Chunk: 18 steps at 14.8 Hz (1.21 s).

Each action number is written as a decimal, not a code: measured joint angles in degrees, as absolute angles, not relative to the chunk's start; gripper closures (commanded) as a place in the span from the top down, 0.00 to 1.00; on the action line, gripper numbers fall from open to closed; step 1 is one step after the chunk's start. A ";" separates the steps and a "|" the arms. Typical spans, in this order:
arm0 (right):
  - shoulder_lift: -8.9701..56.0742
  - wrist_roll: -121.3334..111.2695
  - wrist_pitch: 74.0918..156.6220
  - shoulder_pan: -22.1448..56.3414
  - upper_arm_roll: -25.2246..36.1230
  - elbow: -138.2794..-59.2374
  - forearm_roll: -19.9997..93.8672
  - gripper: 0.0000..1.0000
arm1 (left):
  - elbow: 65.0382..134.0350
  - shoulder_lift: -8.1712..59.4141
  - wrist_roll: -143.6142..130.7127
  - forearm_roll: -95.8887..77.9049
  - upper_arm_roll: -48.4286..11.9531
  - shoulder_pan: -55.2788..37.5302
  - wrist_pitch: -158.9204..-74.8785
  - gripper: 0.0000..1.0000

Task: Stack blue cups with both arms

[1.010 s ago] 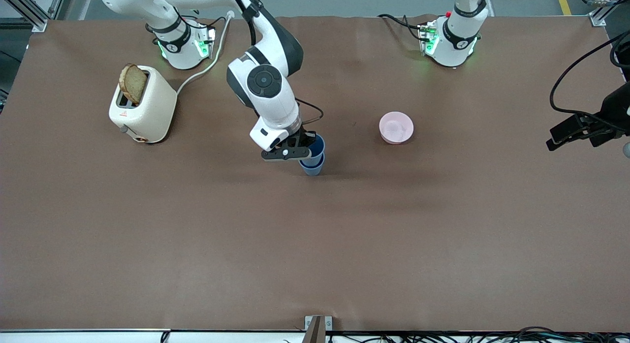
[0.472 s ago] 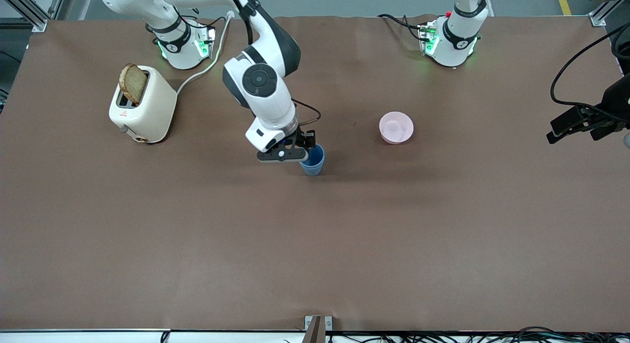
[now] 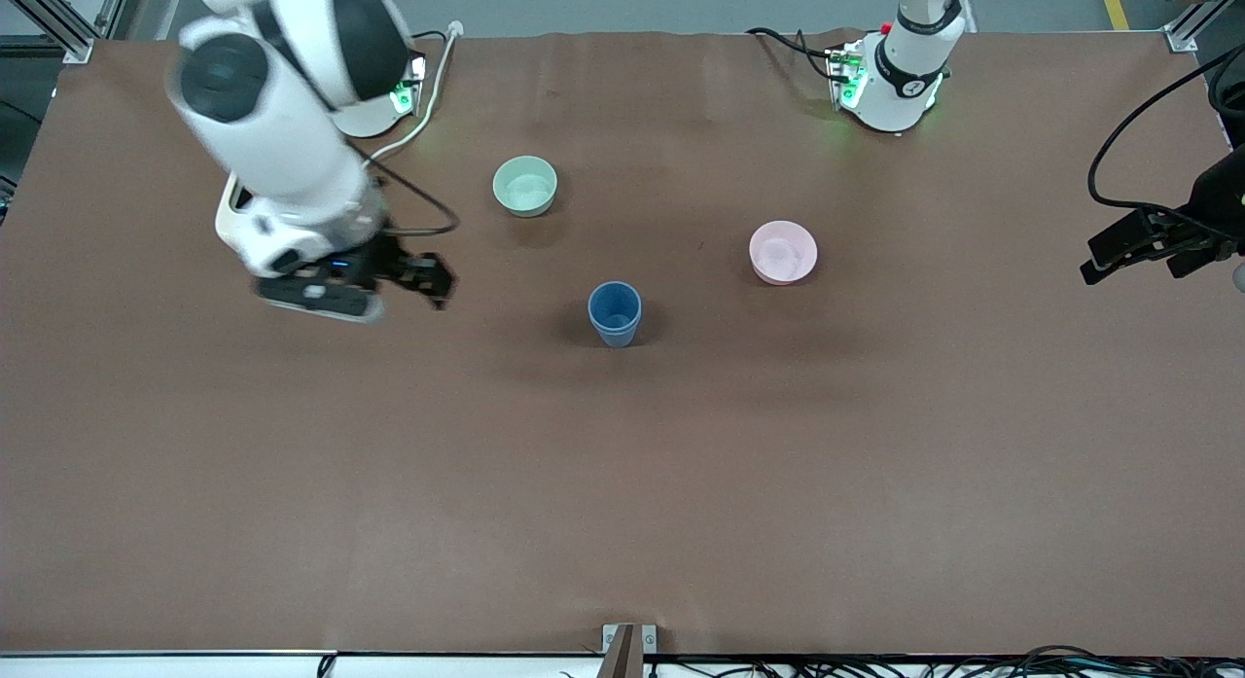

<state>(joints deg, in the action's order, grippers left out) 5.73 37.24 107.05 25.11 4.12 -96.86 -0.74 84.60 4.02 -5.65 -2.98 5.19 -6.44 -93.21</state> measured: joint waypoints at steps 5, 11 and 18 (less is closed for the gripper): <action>2.36 24.27 101.51 12.76 4.18 -97.32 -1.52 0.95 | 84.59 4.00 -4.26 -2.98 5.14 -6.24 -93.21 1.00; 0.03 9.70 96.17 1.89 4.17 -93.50 -1.53 1.00 | 84.51 3.97 -2.09 -2.98 2.75 -4.28 -93.22 1.00; -0.54 -1.42 83.59 -1.96 4.08 -83.38 -1.52 1.00 | 84.46 3.71 -2.05 -2.98 2.61 -4.12 -93.20 1.00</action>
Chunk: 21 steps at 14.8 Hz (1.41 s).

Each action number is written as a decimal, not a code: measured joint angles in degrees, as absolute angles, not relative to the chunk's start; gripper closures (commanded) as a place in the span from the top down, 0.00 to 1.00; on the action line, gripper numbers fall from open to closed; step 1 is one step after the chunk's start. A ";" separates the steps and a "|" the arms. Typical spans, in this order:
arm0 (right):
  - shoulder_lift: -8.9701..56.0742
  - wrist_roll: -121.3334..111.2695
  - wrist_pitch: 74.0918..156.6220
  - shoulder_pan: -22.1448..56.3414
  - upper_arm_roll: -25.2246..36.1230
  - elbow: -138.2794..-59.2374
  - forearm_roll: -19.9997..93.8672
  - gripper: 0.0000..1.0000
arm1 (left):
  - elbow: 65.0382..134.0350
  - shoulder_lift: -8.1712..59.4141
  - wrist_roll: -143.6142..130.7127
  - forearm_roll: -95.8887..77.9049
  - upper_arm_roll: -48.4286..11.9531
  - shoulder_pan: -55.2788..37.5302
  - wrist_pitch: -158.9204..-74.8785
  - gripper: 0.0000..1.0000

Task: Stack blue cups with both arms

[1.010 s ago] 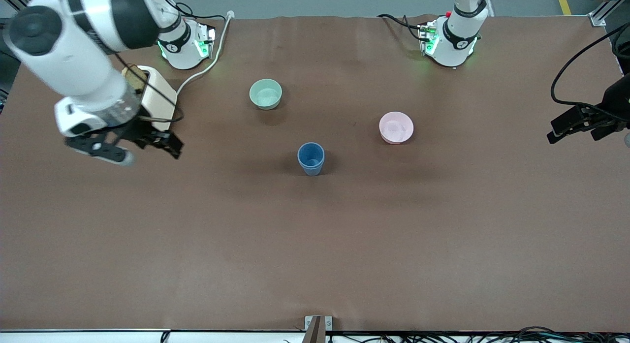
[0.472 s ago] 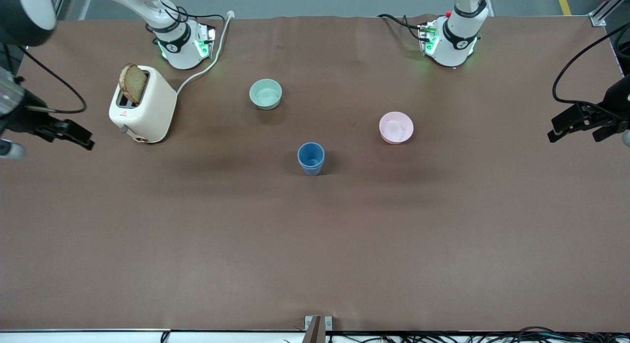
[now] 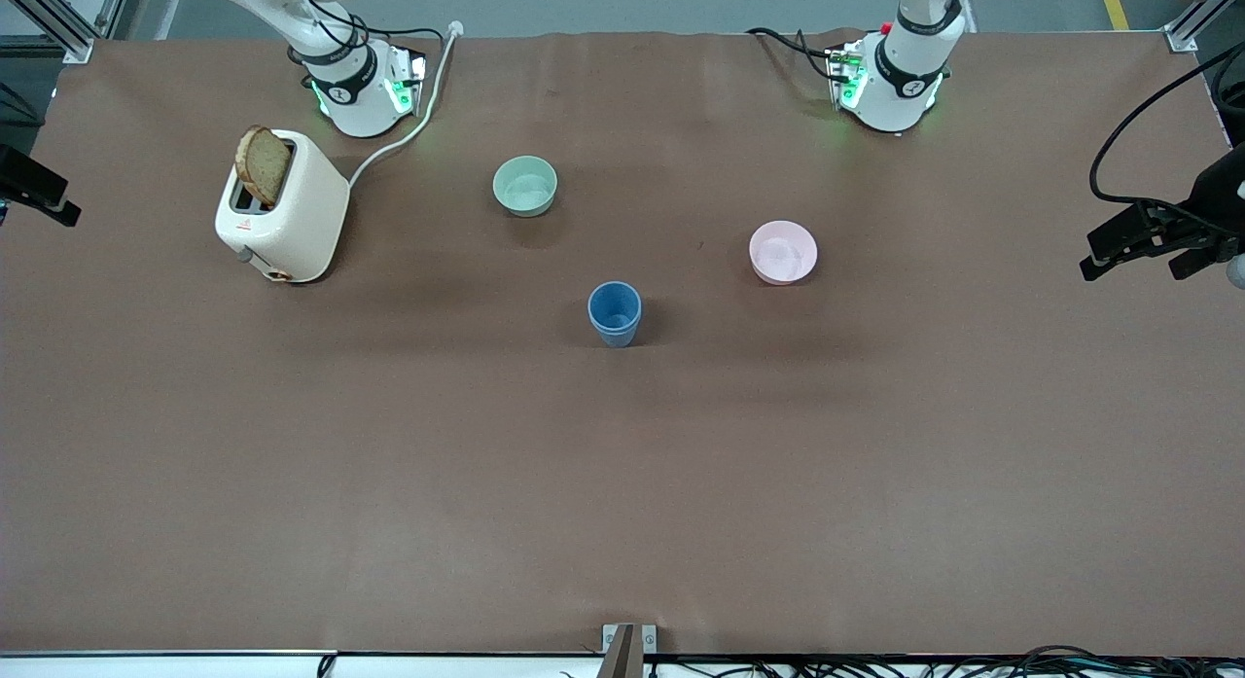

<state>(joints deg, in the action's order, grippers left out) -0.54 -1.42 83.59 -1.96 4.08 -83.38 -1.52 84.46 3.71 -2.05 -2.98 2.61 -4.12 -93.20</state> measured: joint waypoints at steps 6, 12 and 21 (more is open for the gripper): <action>-0.35 -2.18 83.59 -2.22 3.84 -81.61 -0.85 1.00 | 84.45 2.13 -2.02 -2.98 2.50 -4.15 -88.69 1.00; 0.50 -2.18 81.57 -3.21 3.81 -81.71 -0.46 1.00 | 84.46 1.42 -2.02 -2.98 2.48 -4.17 -89.12 1.00; 0.57 -2.18 81.52 -3.39 3.62 -82.03 -0.35 1.00 | 84.51 1.42 -2.02 -2.98 2.47 -4.18 -88.95 1.00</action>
